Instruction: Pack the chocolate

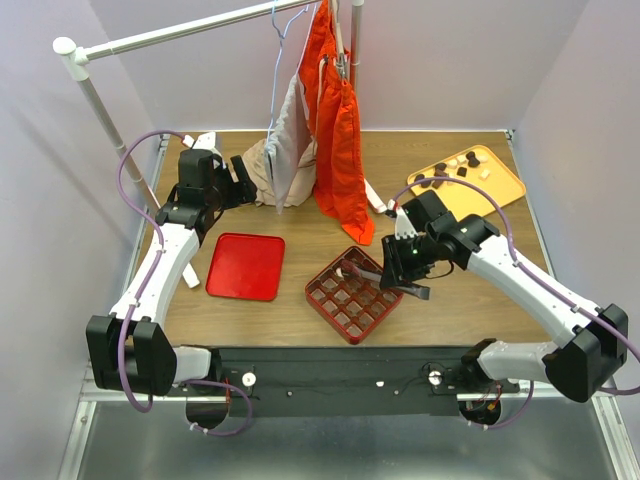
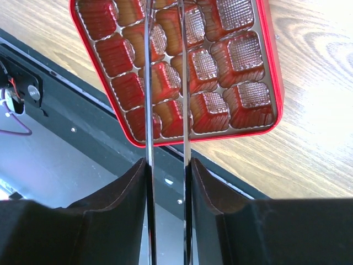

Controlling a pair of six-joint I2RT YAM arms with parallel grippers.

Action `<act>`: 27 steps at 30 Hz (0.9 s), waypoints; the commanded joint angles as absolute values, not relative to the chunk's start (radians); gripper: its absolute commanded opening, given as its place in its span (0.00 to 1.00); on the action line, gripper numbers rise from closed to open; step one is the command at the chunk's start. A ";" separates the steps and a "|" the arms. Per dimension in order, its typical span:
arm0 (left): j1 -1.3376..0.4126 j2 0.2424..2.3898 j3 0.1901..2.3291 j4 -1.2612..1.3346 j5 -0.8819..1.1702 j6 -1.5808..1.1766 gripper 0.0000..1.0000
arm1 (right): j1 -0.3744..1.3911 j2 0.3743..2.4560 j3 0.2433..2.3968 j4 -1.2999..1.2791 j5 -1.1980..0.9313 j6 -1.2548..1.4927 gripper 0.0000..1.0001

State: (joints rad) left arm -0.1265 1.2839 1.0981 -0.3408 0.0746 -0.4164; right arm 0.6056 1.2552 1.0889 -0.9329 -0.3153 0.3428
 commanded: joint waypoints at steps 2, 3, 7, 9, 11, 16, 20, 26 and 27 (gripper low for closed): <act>-0.129 1.269 1.083 -0.353 0.054 -0.420 0.85 | 0.617 1.255 1.109 -0.913 -0.302 0.353 0.45; -0.129 1.269 1.083 -0.351 0.055 -0.420 0.85 | 0.617 1.255 1.114 -0.913 -0.301 0.354 0.45; -0.129 1.266 1.080 -0.350 0.055 -0.420 0.85 | 0.617 1.252 1.112 -0.914 -0.296 0.357 0.38; -0.127 1.266 1.080 -0.350 0.055 -0.420 0.85 | 0.617 1.246 1.115 -0.914 -0.288 0.360 0.36; -0.127 1.264 1.078 -0.351 0.054 -0.419 0.85 | 0.617 1.233 1.132 -0.914 -0.284 0.362 0.33; -0.129 1.262 1.077 -0.351 0.052 -0.419 0.85 | 0.617 1.221 1.181 -0.925 -0.264 0.373 0.23; -0.127 1.262 1.078 -0.354 0.051 -0.416 0.85 | 0.617 1.216 1.219 -0.956 -0.175 0.370 0.20; -0.129 1.256 1.088 -0.373 0.035 -0.399 0.85 | 0.609 1.218 1.319 -1.072 0.158 0.347 0.22; -0.129 1.256 1.088 -0.373 0.035 -0.397 0.85 | 0.591 1.219 1.322 -1.074 0.181 0.341 0.22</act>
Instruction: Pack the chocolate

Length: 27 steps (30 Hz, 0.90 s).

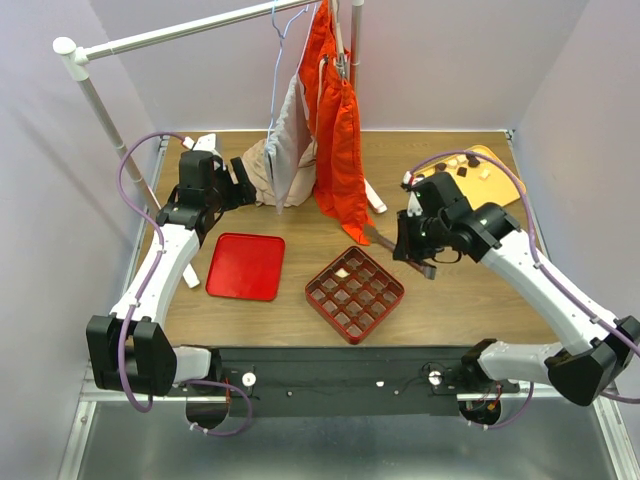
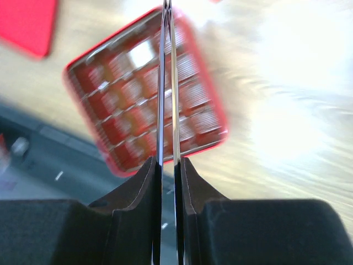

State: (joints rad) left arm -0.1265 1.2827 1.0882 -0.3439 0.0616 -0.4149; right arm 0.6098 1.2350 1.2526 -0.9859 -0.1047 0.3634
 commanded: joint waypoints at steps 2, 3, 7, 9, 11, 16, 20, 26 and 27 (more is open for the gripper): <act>-0.127 1.255 1.089 -0.374 0.034 -0.393 0.85 | 0.554 1.227 1.321 -1.074 0.219 0.331 0.23; -0.127 1.256 1.091 -0.374 0.032 -0.391 0.85 | 0.505 1.232 1.321 -1.072 0.230 0.324 0.22; -0.129 1.256 1.092 -0.382 0.028 -0.377 0.85 | 0.390 1.262 1.319 -0.997 0.267 0.314 0.23; -0.127 1.256 1.095 -0.385 0.026 -0.368 0.85 | 0.323 1.291 1.321 -0.960 0.264 0.324 0.24; -0.127 1.258 1.097 -0.387 0.025 -0.364 0.85 | 0.298 1.316 1.315 -0.888 0.273 0.331 0.24; -0.127 1.267 1.089 -0.379 0.054 -0.370 0.85 | 0.224 1.445 1.304 -0.734 0.278 0.365 0.25; -0.127 1.272 1.083 -0.377 0.054 -0.359 0.85 | 0.184 1.550 1.331 -0.667 0.238 0.377 0.28; -0.129 1.284 1.091 -0.382 0.026 -0.351 0.85 | 0.170 1.657 1.399 -0.632 0.253 0.385 0.32; -0.127 1.287 1.089 -0.382 0.028 -0.351 0.85 | 0.166 1.676 1.402 -0.629 0.253 0.387 0.33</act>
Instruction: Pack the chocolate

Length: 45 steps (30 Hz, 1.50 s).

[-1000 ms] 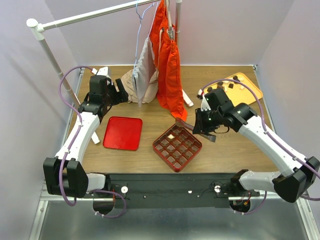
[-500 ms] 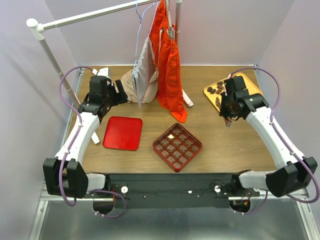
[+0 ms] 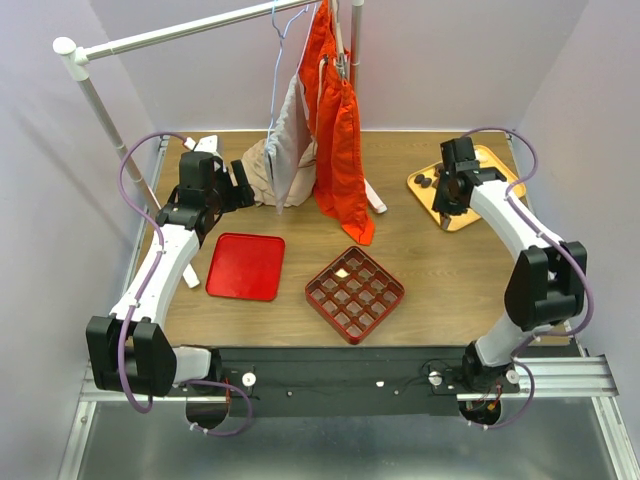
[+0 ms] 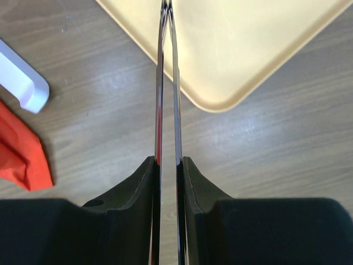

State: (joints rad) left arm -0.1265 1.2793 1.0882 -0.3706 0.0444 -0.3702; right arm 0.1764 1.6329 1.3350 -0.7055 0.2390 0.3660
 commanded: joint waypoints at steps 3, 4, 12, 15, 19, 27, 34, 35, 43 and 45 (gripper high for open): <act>-0.127 1.293 1.091 -0.379 0.032 -0.356 0.85 | 0.166 1.706 1.419 -0.612 0.242 0.388 0.34; -0.127 1.295 1.089 -0.379 0.034 -0.356 0.85 | 0.164 1.710 1.422 -0.611 0.242 0.388 0.36; -0.129 1.304 1.094 -0.374 0.029 -0.360 0.85 | 0.164 1.758 1.445 -0.603 0.272 0.377 0.38; -0.127 1.310 1.095 -0.373 0.028 -0.362 0.85 | 0.163 1.772 1.453 -0.603 0.275 0.371 0.41; -0.127 1.313 1.097 -0.374 0.026 -0.364 0.85 | 0.164 1.778 1.451 -0.603 0.288 0.370 0.42; -0.127 1.319 1.098 -0.376 0.023 -0.365 0.85 | 0.158 1.784 1.434 -0.600 0.304 0.361 0.42; -0.127 1.327 1.100 -0.371 0.025 -0.370 0.85 | 0.156 1.779 1.420 -0.594 0.308 0.359 0.42; -0.127 1.327 1.100 -0.370 0.025 -0.370 0.85 | 0.155 1.776 1.420 -0.594 0.311 0.357 0.42; -0.127 1.331 1.100 -0.370 0.025 -0.373 0.85 | 0.155 1.721 1.411 -0.594 0.314 0.360 0.42; -0.127 1.333 1.100 -0.367 0.025 -0.376 0.85 | 0.155 1.713 1.401 -0.594 0.307 0.359 0.43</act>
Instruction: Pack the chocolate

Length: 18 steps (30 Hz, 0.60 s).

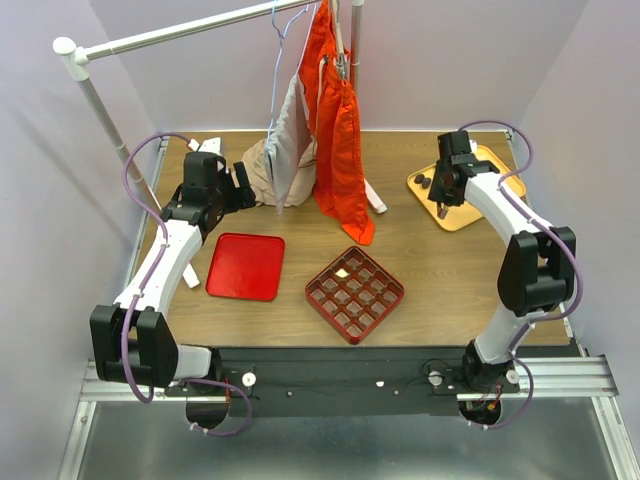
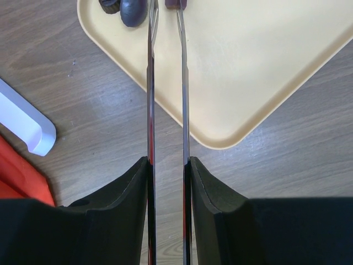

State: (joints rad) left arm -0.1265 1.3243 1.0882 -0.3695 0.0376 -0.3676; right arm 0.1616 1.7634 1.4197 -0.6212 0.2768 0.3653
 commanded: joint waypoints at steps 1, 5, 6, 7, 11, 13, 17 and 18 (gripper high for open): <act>-0.127 1.332 1.100 -0.365 0.028 -0.376 0.85 | 0.155 1.710 1.396 -0.594 0.305 0.359 0.44; -0.127 1.336 1.101 -0.365 0.032 -0.379 0.85 | 0.155 1.727 1.381 -0.592 0.296 0.356 0.49; -0.127 1.338 1.101 -0.365 0.034 -0.379 0.85 | 0.153 1.730 1.379 -0.592 0.293 0.356 0.49; -0.127 1.338 1.101 -0.365 0.032 -0.379 0.85 | 0.153 1.733 1.376 -0.592 0.295 0.357 0.49; -0.127 1.333 1.100 -0.368 0.029 -0.377 0.85 | 0.153 1.747 1.374 -0.588 0.298 0.353 0.49; -0.127 1.335 1.100 -0.368 0.028 -0.376 0.85 | 0.155 1.755 1.377 -0.586 0.304 0.353 0.49; -0.129 1.333 1.098 -0.370 0.028 -0.376 0.85 | 0.155 1.776 1.393 -0.584 0.307 0.347 0.50; -0.127 1.335 1.100 -0.370 0.026 -0.376 0.85 | 0.155 1.781 1.394 -0.583 0.305 0.348 0.50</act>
